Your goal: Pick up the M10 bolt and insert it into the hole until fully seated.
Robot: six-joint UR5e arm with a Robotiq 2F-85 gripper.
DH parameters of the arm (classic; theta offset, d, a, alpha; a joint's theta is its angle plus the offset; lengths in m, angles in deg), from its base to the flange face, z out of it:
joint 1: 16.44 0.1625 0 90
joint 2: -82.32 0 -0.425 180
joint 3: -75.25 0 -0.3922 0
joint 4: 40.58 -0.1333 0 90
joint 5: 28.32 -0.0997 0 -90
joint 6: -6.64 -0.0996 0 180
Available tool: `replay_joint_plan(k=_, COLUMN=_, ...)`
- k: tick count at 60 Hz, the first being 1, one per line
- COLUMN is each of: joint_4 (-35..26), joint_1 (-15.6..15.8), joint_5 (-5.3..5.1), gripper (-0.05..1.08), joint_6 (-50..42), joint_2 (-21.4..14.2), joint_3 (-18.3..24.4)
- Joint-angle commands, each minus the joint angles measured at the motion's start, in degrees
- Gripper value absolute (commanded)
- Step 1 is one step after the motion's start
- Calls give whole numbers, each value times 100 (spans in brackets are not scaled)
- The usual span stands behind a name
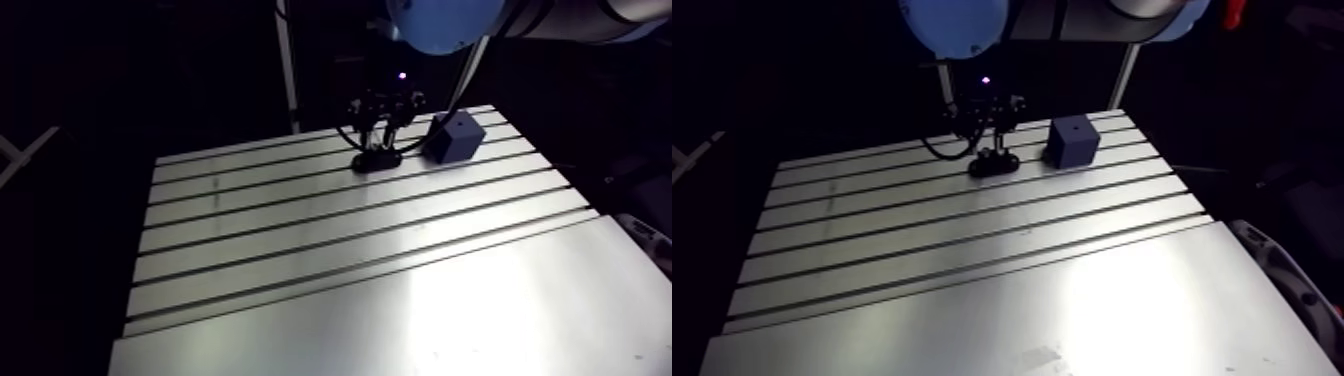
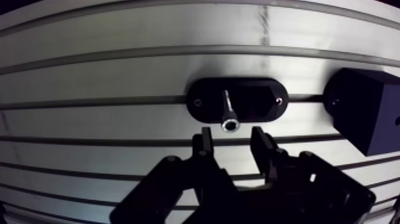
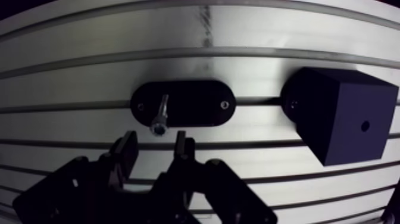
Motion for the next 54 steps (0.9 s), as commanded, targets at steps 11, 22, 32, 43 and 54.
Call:
replay_joint_plan(k=11, joint_4=4, joint_1=9, joint_5=0, gripper=54, joint_6=20, joint_2=40, joint_3=-7)
replay_joint_plan(k=22, joint_4=119, joint_1=9, joint_5=-8, gripper=54, joint_6=29, joint_2=41, joint_3=-50)
replay_joint_plan(k=32, joint_4=188, joint_1=18, joint_5=-8, gripper=54, joint_6=38, joint_2=41, joint_3=-60)
replay_joint_plan(k=43, joint_4=188, joint_1=18, joint_5=-8, gripper=54, joint_6=38, joint_2=83, joint_3=-60)
replay_joint_plan(k=54, joint_4=197, joint_1=18, joint_5=-8, gripper=54, joint_6=38, joint_2=95, joint_3=-60)
